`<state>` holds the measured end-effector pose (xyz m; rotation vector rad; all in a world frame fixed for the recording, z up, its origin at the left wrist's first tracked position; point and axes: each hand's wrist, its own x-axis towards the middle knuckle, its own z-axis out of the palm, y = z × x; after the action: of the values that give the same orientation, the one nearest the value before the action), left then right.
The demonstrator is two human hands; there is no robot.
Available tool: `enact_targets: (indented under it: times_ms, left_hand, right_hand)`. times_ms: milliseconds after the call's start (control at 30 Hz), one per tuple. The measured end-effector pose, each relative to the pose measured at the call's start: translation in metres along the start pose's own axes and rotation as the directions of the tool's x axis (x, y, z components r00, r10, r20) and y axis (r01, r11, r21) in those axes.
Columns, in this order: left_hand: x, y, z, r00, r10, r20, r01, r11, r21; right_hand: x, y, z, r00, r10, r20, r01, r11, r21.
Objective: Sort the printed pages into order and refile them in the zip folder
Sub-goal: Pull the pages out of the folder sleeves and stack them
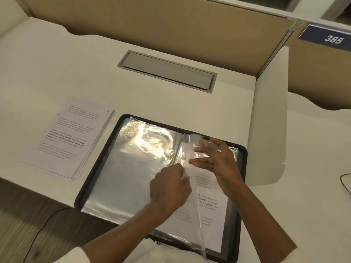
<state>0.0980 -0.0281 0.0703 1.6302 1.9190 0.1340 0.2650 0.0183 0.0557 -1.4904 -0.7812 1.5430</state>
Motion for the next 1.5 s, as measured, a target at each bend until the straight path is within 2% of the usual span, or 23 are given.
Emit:
enact_targets:
  times_ms: [100, 167, 267, 367, 433, 500, 733, 900, 1033, 1167, 1267, 1400, 1500]
  left_hand:
    - [0.014, -0.019, -0.012, 0.994, -0.095, -0.050, 0.093, 0.994, -0.052]
    - [0.025, -0.035, -0.023, 0.986, -0.148, -0.075, 0.140, 0.985, -0.099]
    - [0.045, -0.061, -0.044, 0.967, -0.218, -0.128, 0.207, 0.974, -0.093]
    - [0.064, -0.084, -0.061, 0.951, -0.228, -0.206, 0.238, 0.971, 0.023]
    - [0.074, -0.097, -0.068, 0.938, -0.242, -0.247, 0.267, 0.961, 0.072]
    - [0.082, -0.109, -0.073, 0.923, -0.260, -0.283, 0.298, 0.949, 0.101]
    - [0.105, -0.133, -0.067, 0.895, -0.351, -0.273, 0.404, 0.899, 0.169]
    - [0.112, -0.134, -0.059, 0.881, -0.339, -0.330, 0.418, 0.884, 0.209]
    - [0.116, -0.127, -0.058, 0.891, -0.294, -0.345, 0.404, 0.861, 0.309]
    - [0.115, -0.114, -0.051, 0.894, -0.235, -0.382, 0.409, 0.778, 0.477]
    - [0.105, -0.090, -0.043, 0.918, -0.131, -0.375, 0.321, 0.800, 0.507]
    - [0.080, -0.039, -0.021, 0.981, -0.011, -0.193, 0.086, 0.918, 0.388]
    - [0.060, -0.006, 0.000, 0.997, 0.061, -0.038, -0.051, 0.973, 0.224]
  right_hand:
    - [0.010, 0.006, -0.009, 0.997, -0.038, -0.073, 0.031, 0.995, -0.099]
    - [0.016, 0.017, -0.019, 0.987, -0.112, -0.115, 0.070, 0.944, -0.322]
    - [0.028, 0.039, -0.040, 0.950, -0.284, -0.133, 0.112, 0.704, -0.702]
    - [0.035, 0.058, -0.053, 0.942, -0.324, -0.086, 0.091, 0.495, -0.864]
    - [0.037, 0.065, -0.057, 0.951, -0.302, -0.073, 0.059, 0.407, -0.912]
    - [0.037, 0.068, -0.059, 0.954, -0.290, -0.070, 0.041, 0.360, -0.932]
    - [0.039, 0.070, -0.060, 0.956, -0.285, -0.074, 0.018, 0.307, -0.951]
    - [0.037, 0.053, -0.058, 0.946, -0.322, -0.041, 0.023, 0.193, -0.981]
    - [0.042, 0.037, -0.060, 0.943, -0.330, -0.045, 0.024, 0.203, -0.979]
    - [0.044, 0.019, -0.062, 0.935, -0.354, 0.002, 0.075, 0.193, -0.978]
    - [0.046, 0.003, -0.058, 0.935, -0.354, 0.010, 0.084, 0.195, -0.977]
    - [0.048, -0.014, -0.050, 0.959, -0.283, 0.004, 0.113, 0.372, -0.921]
    - [0.048, -0.029, -0.042, 0.993, -0.114, -0.002, 0.051, 0.462, -0.885]
